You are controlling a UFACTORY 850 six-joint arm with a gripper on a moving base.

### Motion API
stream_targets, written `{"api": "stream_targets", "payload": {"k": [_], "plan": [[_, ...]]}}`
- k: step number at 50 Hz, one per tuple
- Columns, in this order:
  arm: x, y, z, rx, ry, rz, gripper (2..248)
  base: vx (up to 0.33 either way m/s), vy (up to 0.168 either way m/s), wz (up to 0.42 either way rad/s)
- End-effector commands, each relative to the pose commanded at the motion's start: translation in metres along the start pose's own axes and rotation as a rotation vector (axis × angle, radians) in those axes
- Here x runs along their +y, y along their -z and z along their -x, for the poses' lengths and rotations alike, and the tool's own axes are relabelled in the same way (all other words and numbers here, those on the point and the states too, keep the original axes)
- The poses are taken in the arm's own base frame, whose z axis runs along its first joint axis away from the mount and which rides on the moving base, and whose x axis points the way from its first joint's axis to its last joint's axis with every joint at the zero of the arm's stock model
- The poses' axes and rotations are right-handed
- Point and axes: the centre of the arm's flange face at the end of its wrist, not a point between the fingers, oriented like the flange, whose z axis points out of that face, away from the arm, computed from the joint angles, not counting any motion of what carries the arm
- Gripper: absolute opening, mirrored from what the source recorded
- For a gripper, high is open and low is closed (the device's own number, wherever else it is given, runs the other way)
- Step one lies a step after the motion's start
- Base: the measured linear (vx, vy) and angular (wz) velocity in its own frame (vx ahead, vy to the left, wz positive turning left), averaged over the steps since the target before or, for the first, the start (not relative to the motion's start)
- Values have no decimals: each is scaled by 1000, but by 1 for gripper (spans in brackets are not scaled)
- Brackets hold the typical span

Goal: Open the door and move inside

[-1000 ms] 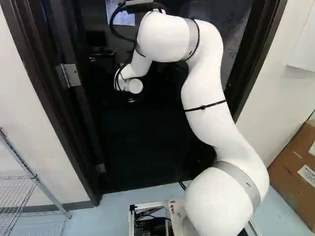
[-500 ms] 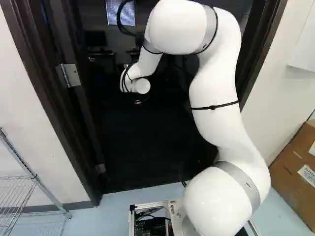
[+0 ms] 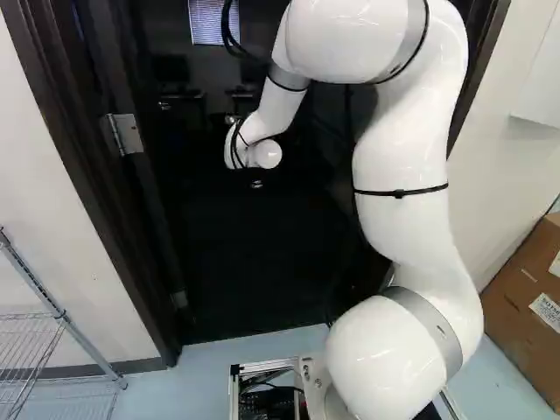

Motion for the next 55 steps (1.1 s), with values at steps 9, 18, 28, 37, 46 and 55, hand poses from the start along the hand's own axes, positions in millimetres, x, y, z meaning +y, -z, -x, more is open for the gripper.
{"api": "stream_targets", "payload": {"k": [9,18,28,37,46,55], "plan": [[7,16,3,2,32,-14,247,0,0,0],[14,33,6,15,60,-26,247,0,0,0],[21,52,8,35,87,-38,247,0,0,0],[27,68,11,53,103,-43,247,0,0,0],[32,77,13,63,107,-42,247,0,0,0],[34,79,13,64,103,-36,247,0,0,0]]}}
